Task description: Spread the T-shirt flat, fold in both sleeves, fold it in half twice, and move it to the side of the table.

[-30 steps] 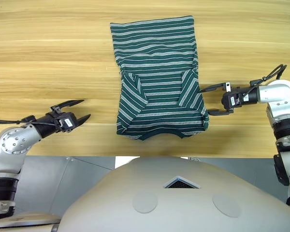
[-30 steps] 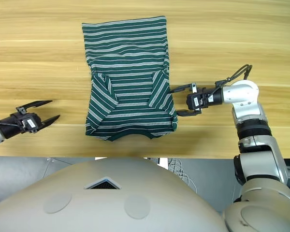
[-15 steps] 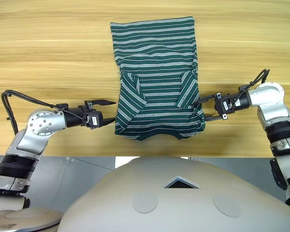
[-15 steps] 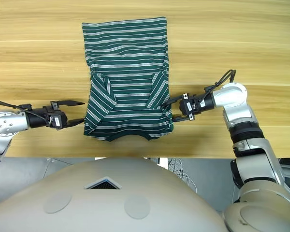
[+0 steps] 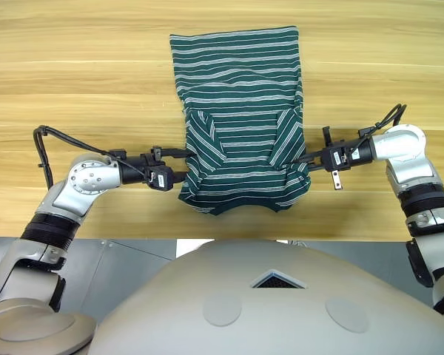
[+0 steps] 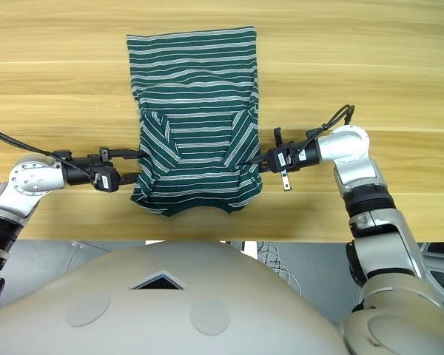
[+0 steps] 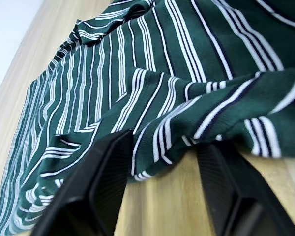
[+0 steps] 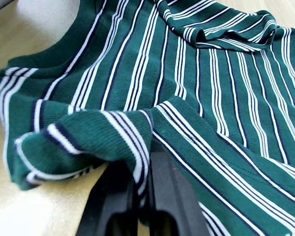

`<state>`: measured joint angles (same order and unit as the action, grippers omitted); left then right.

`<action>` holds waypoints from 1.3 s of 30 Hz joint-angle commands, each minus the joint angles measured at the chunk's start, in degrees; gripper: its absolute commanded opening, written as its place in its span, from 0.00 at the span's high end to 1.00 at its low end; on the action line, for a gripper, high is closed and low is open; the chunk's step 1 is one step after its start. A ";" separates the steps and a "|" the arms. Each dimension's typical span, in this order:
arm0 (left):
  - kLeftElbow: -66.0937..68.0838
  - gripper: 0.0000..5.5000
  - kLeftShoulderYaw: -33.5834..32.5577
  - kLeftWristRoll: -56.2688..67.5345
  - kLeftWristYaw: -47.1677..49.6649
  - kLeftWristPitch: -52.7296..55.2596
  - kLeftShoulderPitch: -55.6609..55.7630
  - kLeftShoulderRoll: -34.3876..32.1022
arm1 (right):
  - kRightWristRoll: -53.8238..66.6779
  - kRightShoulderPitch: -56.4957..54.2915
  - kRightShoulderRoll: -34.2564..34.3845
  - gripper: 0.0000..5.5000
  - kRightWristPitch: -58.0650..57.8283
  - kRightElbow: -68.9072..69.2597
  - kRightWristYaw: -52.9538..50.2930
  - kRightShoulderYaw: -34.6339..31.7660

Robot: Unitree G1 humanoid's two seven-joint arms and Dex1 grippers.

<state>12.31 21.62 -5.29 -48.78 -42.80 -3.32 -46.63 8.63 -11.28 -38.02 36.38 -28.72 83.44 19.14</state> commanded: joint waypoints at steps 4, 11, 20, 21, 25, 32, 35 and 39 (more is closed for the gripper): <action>6.97 0.83 5.70 -9.62 -0.73 1.38 -1.76 -0.21 | 0.46 -0.72 0.22 0.99 -1.20 1.49 -0.42 -0.54; 7.64 1.00 8.38 -10.93 -0.34 1.05 -1.99 -0.57 | 1.41 0.23 0.43 0.99 -2.36 3.41 -0.24 -0.59; -8.62 1.00 -5.32 12.52 0.17 5.25 -10.32 -7.94 | 22.16 7.43 -14.98 0.99 -14.57 17.52 8.99 -7.32; -12.84 1.00 -7.47 16.07 0.25 6.23 -14.62 -9.61 | 24.66 9.80 -18.51 0.99 -15.19 19.80 9.05 -7.59; -27.07 1.00 -11.04 21.64 0.55 11.38 -28.38 -12.14 | 23.59 14.74 -25.61 0.99 -14.16 23.72 9.04 -4.88; -28.15 1.00 -9.05 26.29 -5.81 23.94 -14.88 -6.75 | 26.25 2.12 -21.97 0.99 -18.07 19.10 9.05 2.63; -17.56 1.00 -10.58 31.88 -10.60 30.94 -0.89 -2.27 | 30.43 -12.56 -16.41 0.99 -24.41 7.79 9.05 5.47; 6.85 1.00 -11.48 31.59 -16.00 37.07 18.66 5.48 | 25.70 -32.13 -6.32 0.99 -28.90 -19.55 9.04 6.38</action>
<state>7.44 10.95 26.97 -62.36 -8.78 6.00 -44.88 37.95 -33.76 -48.82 9.02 -35.07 92.26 25.68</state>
